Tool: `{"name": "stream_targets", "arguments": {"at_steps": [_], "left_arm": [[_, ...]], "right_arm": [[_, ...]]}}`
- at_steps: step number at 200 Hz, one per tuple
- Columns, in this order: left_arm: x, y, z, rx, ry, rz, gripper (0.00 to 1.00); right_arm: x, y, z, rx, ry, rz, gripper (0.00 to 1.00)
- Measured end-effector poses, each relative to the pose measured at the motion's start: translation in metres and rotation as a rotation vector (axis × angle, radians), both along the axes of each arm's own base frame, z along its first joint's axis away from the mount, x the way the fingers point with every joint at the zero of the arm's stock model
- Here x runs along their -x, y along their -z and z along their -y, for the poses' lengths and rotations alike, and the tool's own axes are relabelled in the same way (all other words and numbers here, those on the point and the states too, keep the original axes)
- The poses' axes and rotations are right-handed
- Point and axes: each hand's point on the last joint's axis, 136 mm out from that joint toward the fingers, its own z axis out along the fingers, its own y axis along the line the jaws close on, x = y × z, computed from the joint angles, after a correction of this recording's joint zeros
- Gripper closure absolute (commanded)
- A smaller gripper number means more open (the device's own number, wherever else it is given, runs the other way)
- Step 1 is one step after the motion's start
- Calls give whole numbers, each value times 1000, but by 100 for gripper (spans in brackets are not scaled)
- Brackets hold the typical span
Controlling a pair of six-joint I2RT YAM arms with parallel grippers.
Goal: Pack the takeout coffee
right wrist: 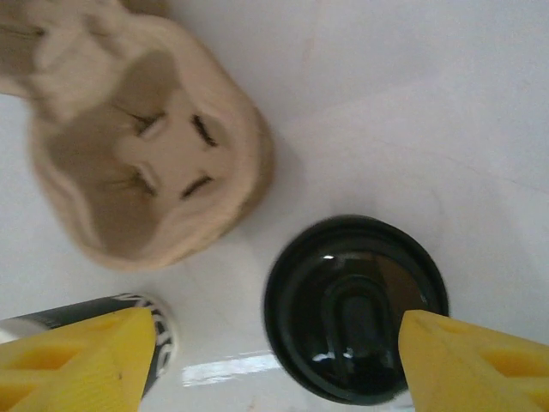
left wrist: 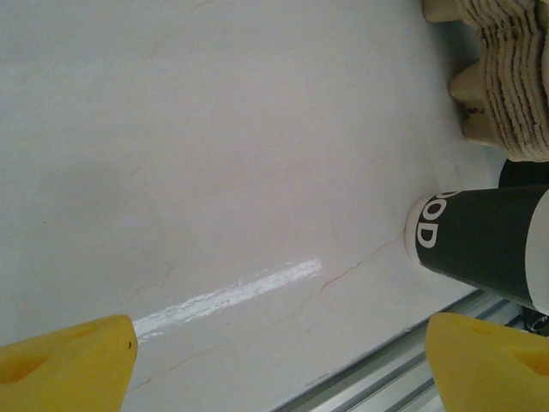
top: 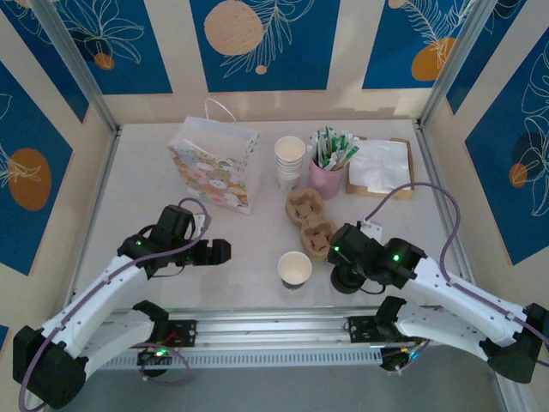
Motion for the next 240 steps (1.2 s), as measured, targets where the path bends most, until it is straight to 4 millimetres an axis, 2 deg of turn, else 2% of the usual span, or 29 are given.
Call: {"name": "stream_targets", "arguments": {"at_steps": [57,100,137,179,240], "left_arm": [[-3,-10,-10,-49,-30,22,11],[-5,-24,-13,-26,-49,101,11],[-4,-24,-14,-15,-51,120,11],[-4,-20,-14,-21,-52,104,11],[-5,-16,-13,-31,-52,87,11]], "right_arm": [[13,26,19,62,84,-90,17],[20,44,23,51,102,-130,15],[18,48,20,32,110,-128,11],[14,50,16,7,113,-119,14],[15,57,16,18,115,-142,13]]}}
